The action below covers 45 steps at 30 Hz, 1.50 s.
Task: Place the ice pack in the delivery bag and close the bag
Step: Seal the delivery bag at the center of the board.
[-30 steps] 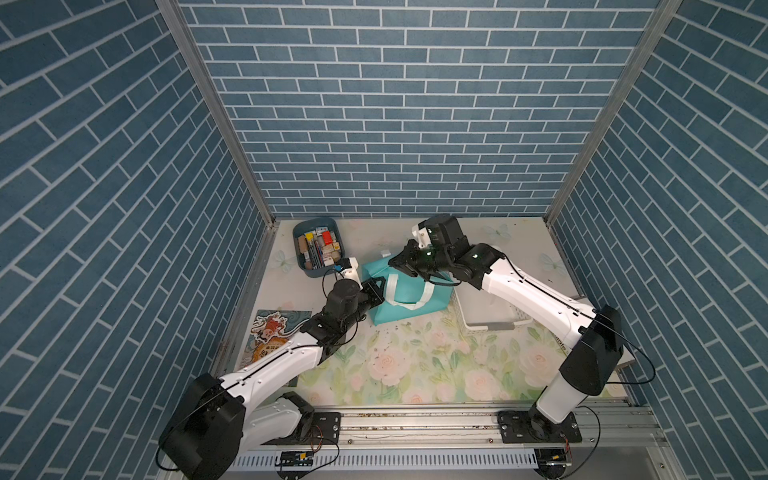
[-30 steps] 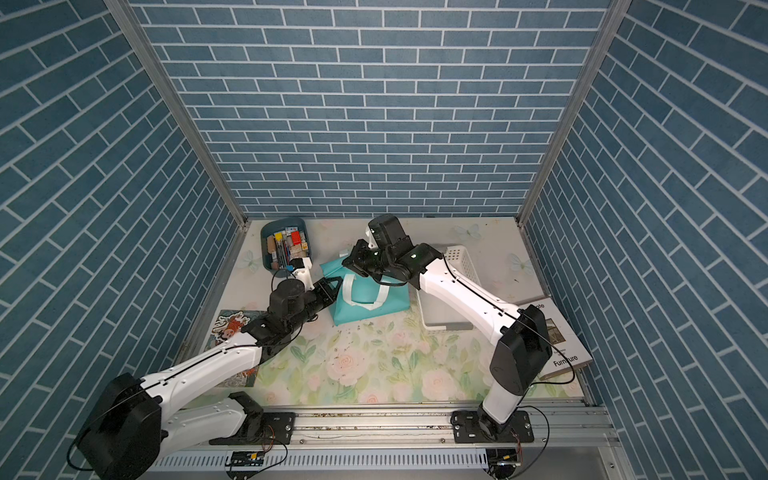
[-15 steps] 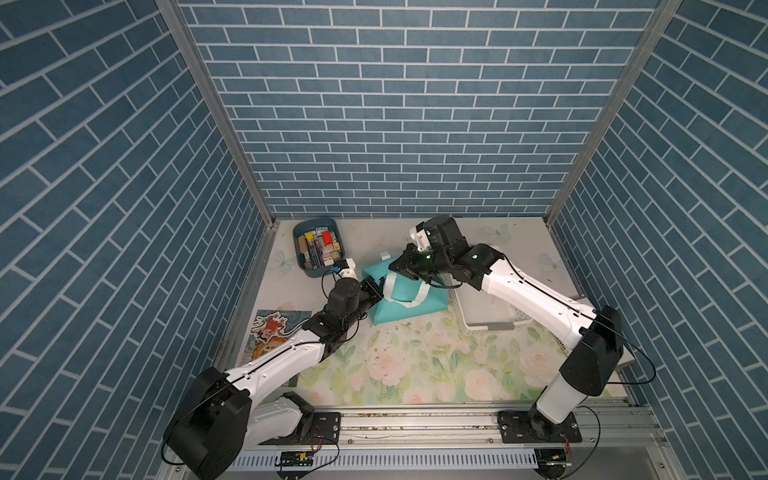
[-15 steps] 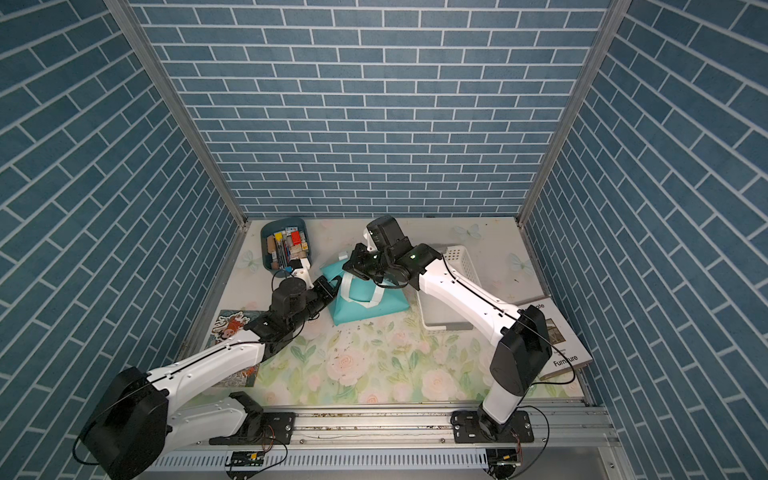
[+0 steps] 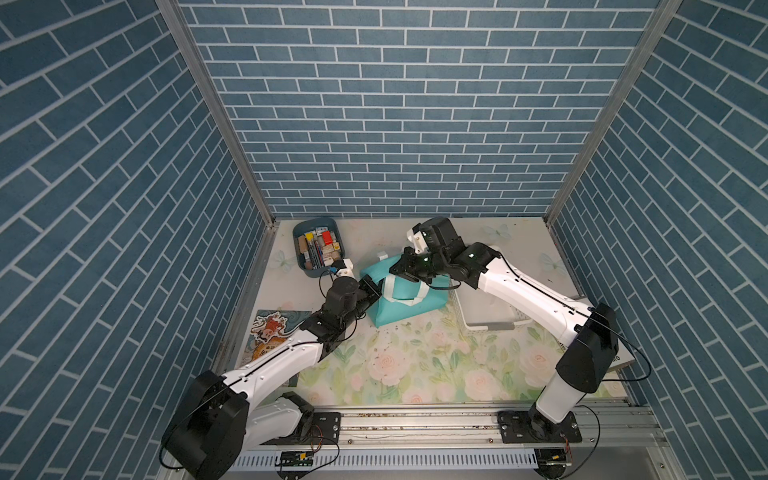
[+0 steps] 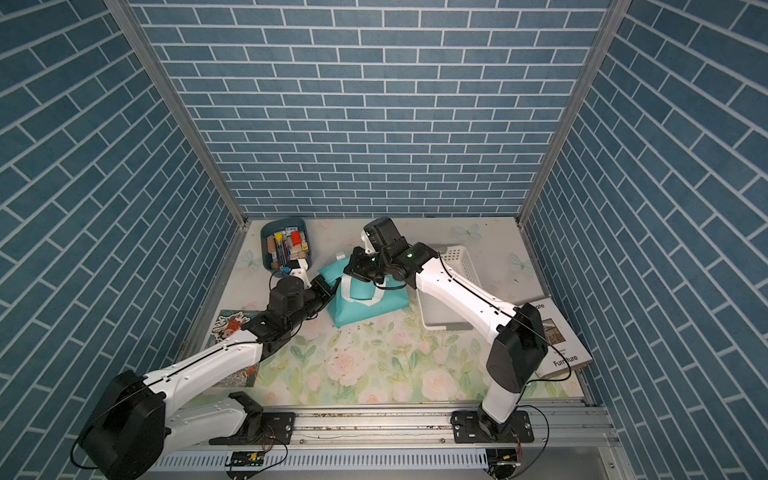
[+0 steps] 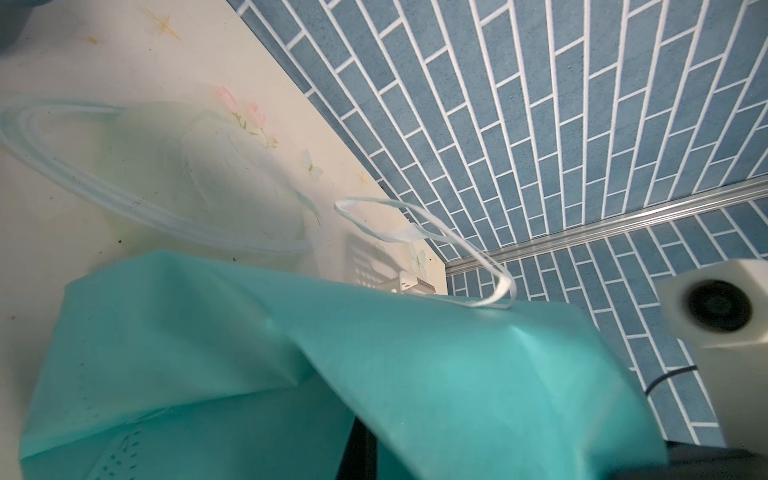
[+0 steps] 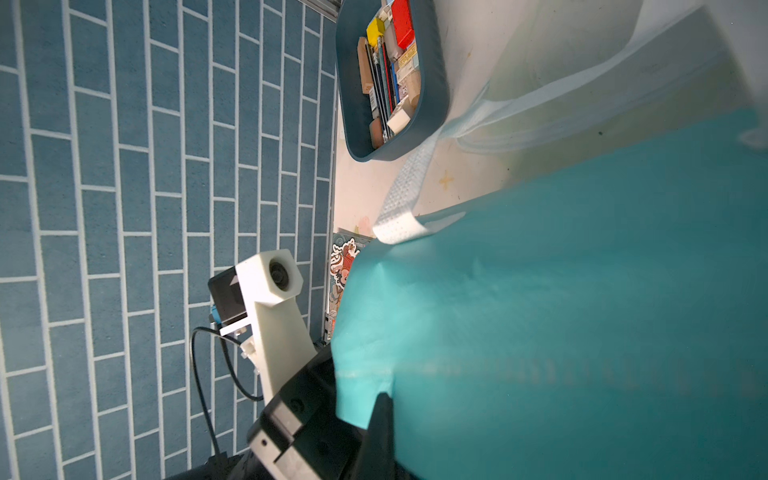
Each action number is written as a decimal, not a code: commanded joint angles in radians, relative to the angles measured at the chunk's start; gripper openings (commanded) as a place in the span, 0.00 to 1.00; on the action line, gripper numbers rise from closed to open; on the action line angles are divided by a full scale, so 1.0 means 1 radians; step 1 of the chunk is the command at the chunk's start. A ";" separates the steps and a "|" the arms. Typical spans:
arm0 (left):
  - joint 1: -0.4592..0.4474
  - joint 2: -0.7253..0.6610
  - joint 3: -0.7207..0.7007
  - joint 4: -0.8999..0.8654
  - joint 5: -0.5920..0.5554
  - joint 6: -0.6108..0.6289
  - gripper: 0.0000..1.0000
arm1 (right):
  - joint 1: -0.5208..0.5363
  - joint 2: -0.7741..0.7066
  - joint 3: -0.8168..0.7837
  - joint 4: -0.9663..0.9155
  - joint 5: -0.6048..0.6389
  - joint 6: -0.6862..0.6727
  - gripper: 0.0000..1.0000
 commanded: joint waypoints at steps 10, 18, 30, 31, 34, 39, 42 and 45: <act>0.016 -0.089 -0.024 0.111 0.057 -0.034 0.05 | -0.014 0.028 -0.064 0.118 0.059 -0.059 0.00; 0.017 -0.123 -0.055 0.108 0.065 -0.035 0.06 | -0.046 -0.002 -0.121 0.207 0.081 -0.064 0.00; 0.017 -0.099 -0.051 0.135 0.083 -0.035 0.08 | -0.027 0.007 -0.125 0.258 0.047 -0.079 0.00; 0.016 -0.095 -0.051 0.139 0.083 -0.035 0.08 | -0.021 0.006 -0.126 0.257 0.048 -0.085 0.00; 0.017 -0.080 -0.043 0.147 0.088 -0.035 0.07 | -0.008 0.013 -0.137 0.254 0.040 -0.096 0.00; 0.017 -0.059 -0.030 0.147 0.091 -0.031 0.07 | -0.004 -0.008 -0.168 0.268 0.038 -0.103 0.00; 0.017 -0.049 -0.024 0.147 0.090 -0.031 0.07 | -0.001 -0.026 -0.181 0.274 0.051 -0.111 0.00; 0.017 -0.041 -0.018 0.152 0.094 -0.031 0.07 | 0.001 -0.023 -0.191 0.274 0.055 -0.119 0.00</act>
